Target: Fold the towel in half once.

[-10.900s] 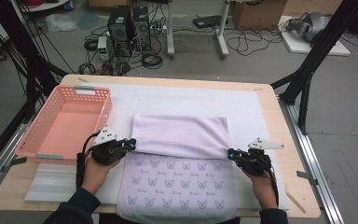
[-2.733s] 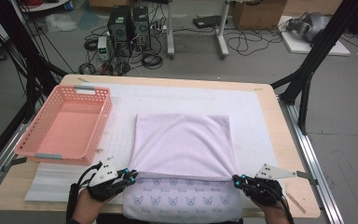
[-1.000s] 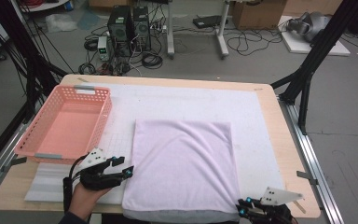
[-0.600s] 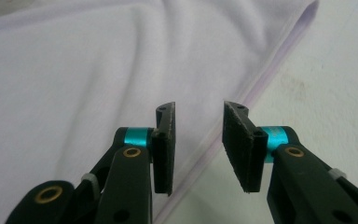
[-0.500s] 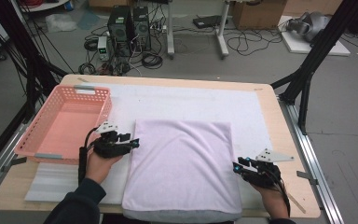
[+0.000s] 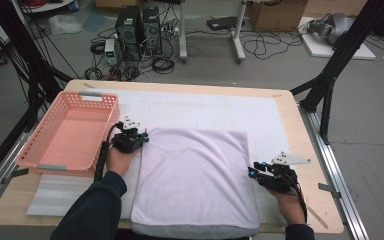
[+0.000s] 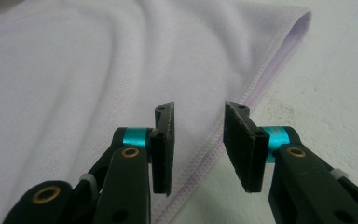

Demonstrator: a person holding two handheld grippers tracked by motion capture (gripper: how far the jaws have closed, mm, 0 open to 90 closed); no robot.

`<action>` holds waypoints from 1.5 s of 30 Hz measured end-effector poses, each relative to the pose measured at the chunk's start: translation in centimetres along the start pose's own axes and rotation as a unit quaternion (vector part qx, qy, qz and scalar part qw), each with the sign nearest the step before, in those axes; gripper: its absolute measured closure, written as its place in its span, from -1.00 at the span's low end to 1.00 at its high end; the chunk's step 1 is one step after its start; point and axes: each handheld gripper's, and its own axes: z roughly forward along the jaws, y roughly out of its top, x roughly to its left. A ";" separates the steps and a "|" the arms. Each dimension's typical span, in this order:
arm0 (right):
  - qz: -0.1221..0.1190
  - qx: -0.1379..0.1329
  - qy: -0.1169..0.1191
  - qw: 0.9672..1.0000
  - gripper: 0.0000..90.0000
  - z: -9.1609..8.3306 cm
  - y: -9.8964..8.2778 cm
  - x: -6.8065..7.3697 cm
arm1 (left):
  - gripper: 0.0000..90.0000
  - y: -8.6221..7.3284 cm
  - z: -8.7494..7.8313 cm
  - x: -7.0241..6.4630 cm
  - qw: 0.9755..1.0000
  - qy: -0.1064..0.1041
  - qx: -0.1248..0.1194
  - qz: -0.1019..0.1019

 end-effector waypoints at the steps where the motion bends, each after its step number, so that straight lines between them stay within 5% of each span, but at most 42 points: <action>1: 0.002 0.000 -0.003 1.000 0.40 -0.1 0.0 0.0 | 0.93 -0.1 0.1 0.2 1.000 -0.001 0.004 -0.010; 3: 0.004 -0.002 -0.013 1.000 0.40 -0.2 -0.1 -0.1 | 0.82 -0.2 0.2 0.3 1.000 0.007 0.007 -0.017; 6: 0.010 -0.006 -0.032 0.999 0.29 0.0 0.4 -0.7 | 0.17 0.0 0.2 0.7 0.998 0.009 -0.023 -0.049; 12: 0.036 0.002 -0.064 0.997 -0.05 3.2 3.1 -3.6 | 0.00 1.1 1.5 1.8 0.994 -0.030 -0.021 -0.102; 14: 0.040 0.020 -0.082 0.996 -0.10 5.0 4.0 -4.2 | -0.10 1.2 2.4 2.0 0.994 -0.039 -0.001 -0.105; 16: 0.046 0.026 -0.093 0.994 -0.15 6.3 4.6 -4.5 | -0.15 1.4 2.8 1.8 0.995 -0.044 0.001 -0.086; 18: 0.046 0.034 -0.091 0.994 -0.17 7.7 5.1 -4.9 | -0.12 1.5 3.1 1.5 0.997 -0.045 0.000 -0.070; 19: 0.043 0.043 -0.089 0.994 -0.20 8.4 5.4 -5.0 | 0.08 1.5 3.1 1.3 0.997 -0.056 0.001 -0.054; 21: 0.038 0.056 -0.085 0.994 -0.25 9.7 5.7 -5.0 | 0.43 1.5 3.2 0.7 0.999 -0.043 0.003 -0.028; 24: 0.023 0.055 -0.084 0.995 0.01 10.1 6.0 -4.9 | 0.81 1.6 3.2 0.0 0.999 -0.044 0.004 0.001; 27: 0.037 0.051 -0.070 0.996 0.51 9.9 6.0 -5.0 | 0.83 1.5 3.2 0.5 0.997 -0.058 0.005 -0.041; 28: 0.045 0.049 -0.052 0.996 0.76 9.9 5.9 -5.1 | 0.83 1.5 3.2 0.7 0.997 -0.060 0.006 -0.044; 29: 0.048 0.048 -0.035 0.997 0.81 9.9 5.9 -5.1 | 0.83 1.5 3.2 0.7 0.997 -0.059 0.007 -0.047; 35: 0.035 0.050 -0.031 0.998 0.88 9.9 6.0 -5.1 | 0.85 1.5 3.2 0.8 0.996 -0.060 0.005 -0.063; 42: -0.002 0.031 -0.069 0.997 0.90 9.9 6.7 -5.4 | 0.86 1.8 3.1 1.6 0.995 -0.047 -0.033 -0.079; 45: -0.011 0.020 -0.078 0.997 0.90 10.1 7.8 -5.8 | 0.86 2.6 3.4 2.1 0.996 -0.044 -0.023 -0.079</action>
